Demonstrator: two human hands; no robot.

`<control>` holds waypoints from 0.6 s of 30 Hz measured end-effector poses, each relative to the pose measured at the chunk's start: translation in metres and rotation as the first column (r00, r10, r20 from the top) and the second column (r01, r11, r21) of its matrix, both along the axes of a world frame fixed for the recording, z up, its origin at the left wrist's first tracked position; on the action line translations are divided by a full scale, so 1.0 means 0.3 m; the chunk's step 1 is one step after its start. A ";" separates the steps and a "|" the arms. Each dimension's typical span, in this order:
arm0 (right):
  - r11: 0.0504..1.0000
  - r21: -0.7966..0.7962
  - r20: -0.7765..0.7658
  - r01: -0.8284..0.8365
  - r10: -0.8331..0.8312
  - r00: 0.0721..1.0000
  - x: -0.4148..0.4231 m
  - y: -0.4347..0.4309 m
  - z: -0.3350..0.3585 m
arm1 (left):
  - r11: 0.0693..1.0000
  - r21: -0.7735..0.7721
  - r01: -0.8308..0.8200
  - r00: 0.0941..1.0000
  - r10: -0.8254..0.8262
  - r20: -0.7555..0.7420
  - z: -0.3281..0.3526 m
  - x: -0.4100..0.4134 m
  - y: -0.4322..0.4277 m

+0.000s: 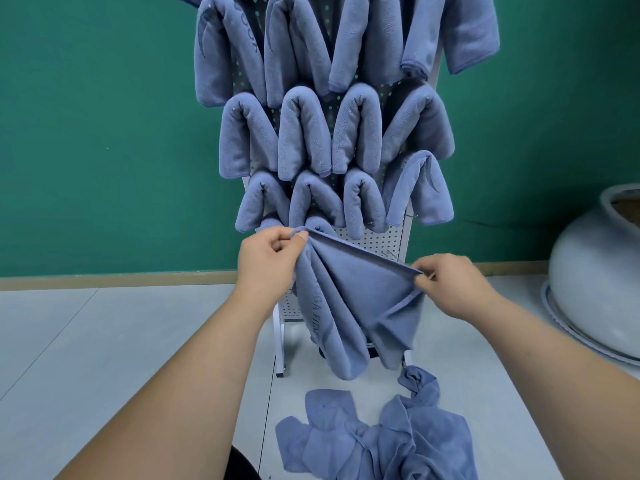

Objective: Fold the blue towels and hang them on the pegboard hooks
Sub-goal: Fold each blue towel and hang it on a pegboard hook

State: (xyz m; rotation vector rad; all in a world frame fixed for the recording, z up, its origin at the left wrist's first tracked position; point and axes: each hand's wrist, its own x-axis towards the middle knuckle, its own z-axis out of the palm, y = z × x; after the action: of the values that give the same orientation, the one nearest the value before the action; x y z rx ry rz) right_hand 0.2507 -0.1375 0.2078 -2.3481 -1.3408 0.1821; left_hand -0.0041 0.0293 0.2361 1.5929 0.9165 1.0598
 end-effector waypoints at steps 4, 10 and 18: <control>0.996 -0.005 -0.027 0.088 -0.088 0.996 0.064 -0.031 -0.002 | 0.989 -0.072 -0.129 0.991 0.127 -0.033 -0.040 -0.008 0.055; 0.981 0.113 -0.243 0.156 -0.125 0.962 0.064 -0.042 0.028 | 0.987 -0.036 -0.157 0.965 0.146 -0.217 -0.103 -0.006 0.095; 0.936 0.348 -0.764 0.049 0.253 0.593 -0.115 -0.008 0.161 | 0.990 0.023 0.141 0.971 -0.134 -0.196 -0.057 0.047 -0.019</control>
State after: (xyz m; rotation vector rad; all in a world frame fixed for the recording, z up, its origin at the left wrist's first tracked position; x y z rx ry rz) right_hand 0.2164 -0.1398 0.2561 -1.5390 -0.9220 0.8710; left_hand 0.0099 0.0237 0.2189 1.7870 0.9044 0.8395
